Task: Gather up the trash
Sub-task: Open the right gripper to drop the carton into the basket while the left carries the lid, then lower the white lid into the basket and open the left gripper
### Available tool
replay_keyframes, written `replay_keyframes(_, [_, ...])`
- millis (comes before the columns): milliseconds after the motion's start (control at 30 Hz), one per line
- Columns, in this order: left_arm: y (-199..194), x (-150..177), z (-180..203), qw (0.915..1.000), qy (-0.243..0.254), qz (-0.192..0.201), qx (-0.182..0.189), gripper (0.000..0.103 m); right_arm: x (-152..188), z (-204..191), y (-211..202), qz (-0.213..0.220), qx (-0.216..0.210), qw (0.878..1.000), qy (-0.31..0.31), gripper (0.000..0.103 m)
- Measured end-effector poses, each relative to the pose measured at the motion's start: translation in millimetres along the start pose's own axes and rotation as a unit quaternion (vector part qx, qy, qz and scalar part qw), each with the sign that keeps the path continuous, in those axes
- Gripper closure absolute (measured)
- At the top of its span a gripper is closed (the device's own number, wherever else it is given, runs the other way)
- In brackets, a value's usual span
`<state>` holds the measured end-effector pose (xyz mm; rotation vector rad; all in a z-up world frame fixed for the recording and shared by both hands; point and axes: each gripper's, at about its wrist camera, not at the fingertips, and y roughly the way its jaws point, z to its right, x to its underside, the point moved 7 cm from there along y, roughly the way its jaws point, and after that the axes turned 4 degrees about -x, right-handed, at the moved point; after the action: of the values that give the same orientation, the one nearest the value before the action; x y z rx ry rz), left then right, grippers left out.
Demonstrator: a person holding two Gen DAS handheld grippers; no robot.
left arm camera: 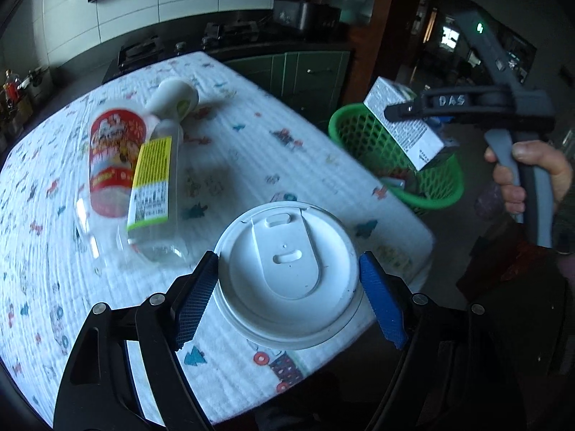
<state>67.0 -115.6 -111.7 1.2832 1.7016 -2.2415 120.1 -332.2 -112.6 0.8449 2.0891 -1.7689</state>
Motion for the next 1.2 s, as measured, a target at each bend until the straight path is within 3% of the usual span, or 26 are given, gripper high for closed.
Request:
replay_keyframes(200, [-8.0, -25.1, 2.2, 0.9997, -0.006, 0.023, 0.009, 0.025, -13.2, 42.4, -0.1, 0.009, 0.036, 0.999, 0.023, 0.04])
replay_keyframes(400, [-11.2, -45.3, 7.1, 0.9991, 0.001, 0.04, 0.01, 0.025, -22.3, 63.1, 5.6, 0.014, 0.043, 0.998, 0.038, 0.038])
replay_keyframes(600, [-6.8, -64.3, 16.4, 0.9985, 0.009, 0.051, 0.016, 0.025, -22.5, 67.7, 0.1, 0.029, 0.038, 0.998, 0.046, 0.028])
replay_keyframes(900, [14.5, -92.8, 46.4, 0.9974, 0.034, 0.054, 0.035, 0.025, -11.1, 71.5, -25.7, 0.046, 0.029, 0.997, 0.058, 0.028])
replay_keyframes(1200, [49.5, -117.6, 78.5, 0.9965, 0.054, 0.045, 0.046, 0.025, 5.7, 83.1, -54.4, 0.054, 0.047, 0.995, 0.07, 0.028])
